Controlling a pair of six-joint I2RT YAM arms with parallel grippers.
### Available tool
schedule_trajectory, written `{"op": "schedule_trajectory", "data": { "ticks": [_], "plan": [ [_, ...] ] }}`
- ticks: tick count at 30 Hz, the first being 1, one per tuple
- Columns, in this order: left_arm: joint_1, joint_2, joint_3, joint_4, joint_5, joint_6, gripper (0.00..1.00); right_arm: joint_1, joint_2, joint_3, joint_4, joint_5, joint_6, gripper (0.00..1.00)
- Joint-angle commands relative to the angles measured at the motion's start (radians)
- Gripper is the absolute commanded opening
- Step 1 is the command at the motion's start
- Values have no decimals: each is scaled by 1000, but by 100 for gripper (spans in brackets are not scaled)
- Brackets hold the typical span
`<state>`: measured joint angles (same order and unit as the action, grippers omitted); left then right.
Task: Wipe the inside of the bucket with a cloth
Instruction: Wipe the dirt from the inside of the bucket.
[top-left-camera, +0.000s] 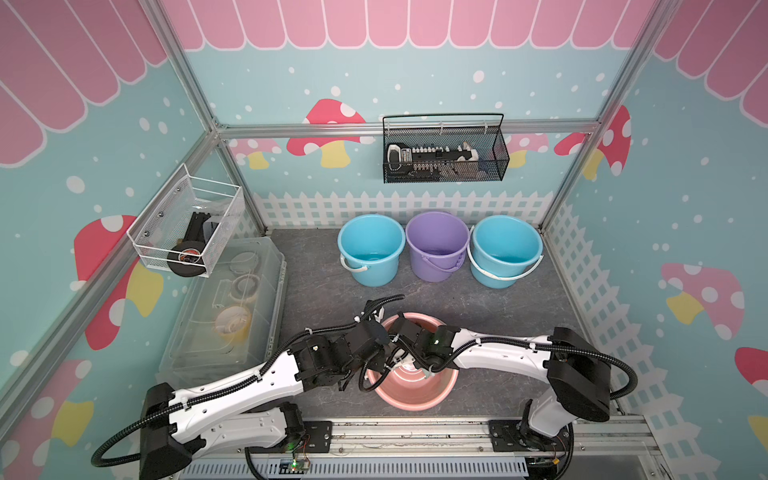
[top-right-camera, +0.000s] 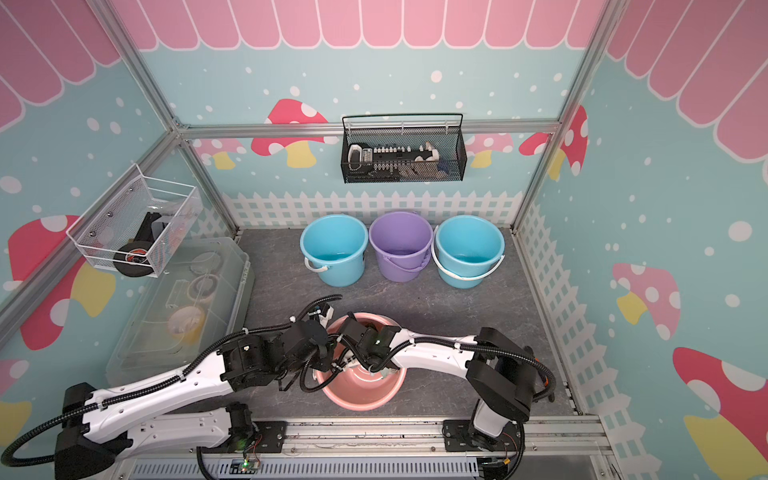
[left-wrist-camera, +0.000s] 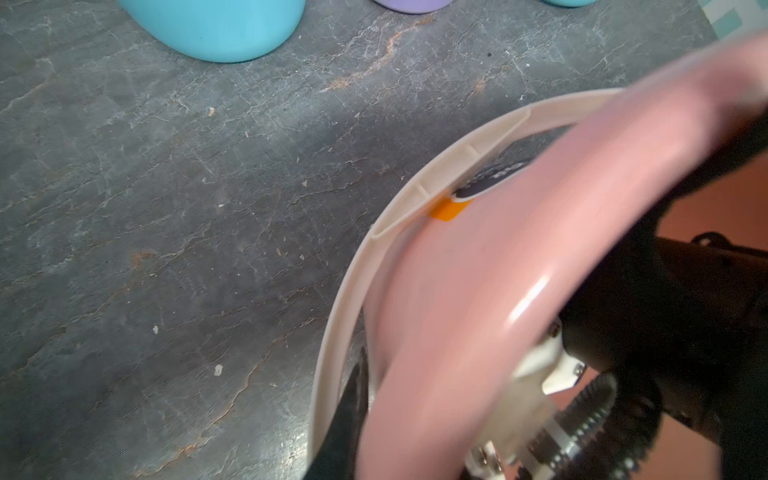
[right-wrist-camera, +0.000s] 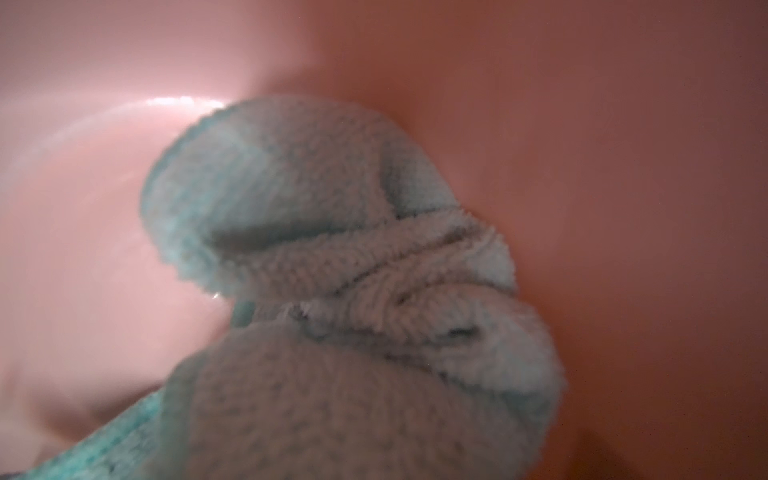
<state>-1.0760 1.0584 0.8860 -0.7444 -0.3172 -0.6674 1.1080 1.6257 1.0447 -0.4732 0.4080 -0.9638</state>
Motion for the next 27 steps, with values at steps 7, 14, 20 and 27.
{"op": "schedule_trajectory", "data": {
  "ticks": [7, 14, 20, 27],
  "plan": [
    [-24, -51, -2, 70, 14, -15, 0, 12, 20, 83, -334, -204, 108, 0],
    [-23, -55, 10, 63, 13, 3, 0, 9, 37, 69, -261, -501, 168, 0],
    [-23, -30, 34, 61, 21, 12, 0, 8, 5, -1, 74, -588, 208, 0],
    [-23, 10, 59, 63, 32, 34, 0, 9, -27, -121, 569, -468, 268, 0]
  ]
}}
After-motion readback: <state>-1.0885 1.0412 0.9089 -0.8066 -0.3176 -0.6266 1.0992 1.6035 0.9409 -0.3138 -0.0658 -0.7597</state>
